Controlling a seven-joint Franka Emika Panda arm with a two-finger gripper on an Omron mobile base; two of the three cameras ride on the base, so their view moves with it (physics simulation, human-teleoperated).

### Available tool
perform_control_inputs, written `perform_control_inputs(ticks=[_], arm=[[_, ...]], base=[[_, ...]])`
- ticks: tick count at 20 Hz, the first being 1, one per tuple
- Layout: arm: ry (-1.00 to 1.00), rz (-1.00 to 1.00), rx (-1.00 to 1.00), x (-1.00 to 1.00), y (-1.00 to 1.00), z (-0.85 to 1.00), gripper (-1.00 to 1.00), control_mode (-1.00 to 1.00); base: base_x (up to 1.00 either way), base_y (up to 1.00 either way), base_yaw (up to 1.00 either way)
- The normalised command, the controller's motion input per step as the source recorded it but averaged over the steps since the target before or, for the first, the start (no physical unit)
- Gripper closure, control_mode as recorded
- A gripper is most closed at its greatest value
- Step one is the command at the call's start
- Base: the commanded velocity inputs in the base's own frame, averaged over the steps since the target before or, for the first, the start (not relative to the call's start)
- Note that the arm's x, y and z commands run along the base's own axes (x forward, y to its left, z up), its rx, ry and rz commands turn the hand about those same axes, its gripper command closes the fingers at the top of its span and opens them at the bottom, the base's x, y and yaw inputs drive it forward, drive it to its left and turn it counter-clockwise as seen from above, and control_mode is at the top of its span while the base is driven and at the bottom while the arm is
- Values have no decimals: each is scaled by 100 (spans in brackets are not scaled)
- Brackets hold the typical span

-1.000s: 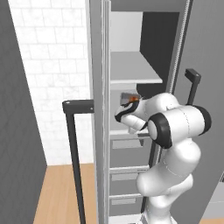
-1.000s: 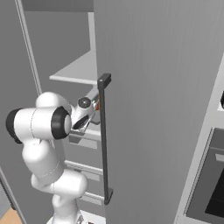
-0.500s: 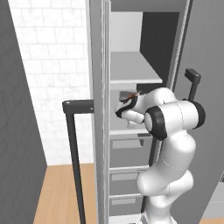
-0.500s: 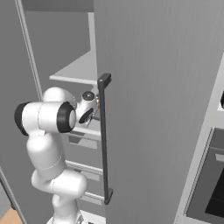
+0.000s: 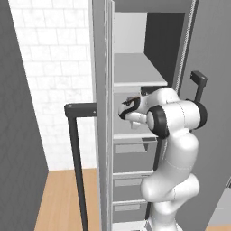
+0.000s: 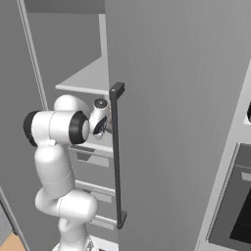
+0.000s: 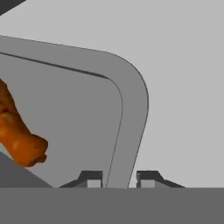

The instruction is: Take the meat container that has the chicken drumstick and place it on the second highest rack of the freezer. Then take the vegetable container that has the lime and tomato and place it on the highest rack of the freezer.

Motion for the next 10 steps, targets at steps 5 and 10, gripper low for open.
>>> perform_control_inputs(ticks=[5,10], arm=[[0,0,-1,2,1,-5,100,-100],[0,0,0,0,0,0,-100,-100]], base=[[0,0,0],[0,0,0]])
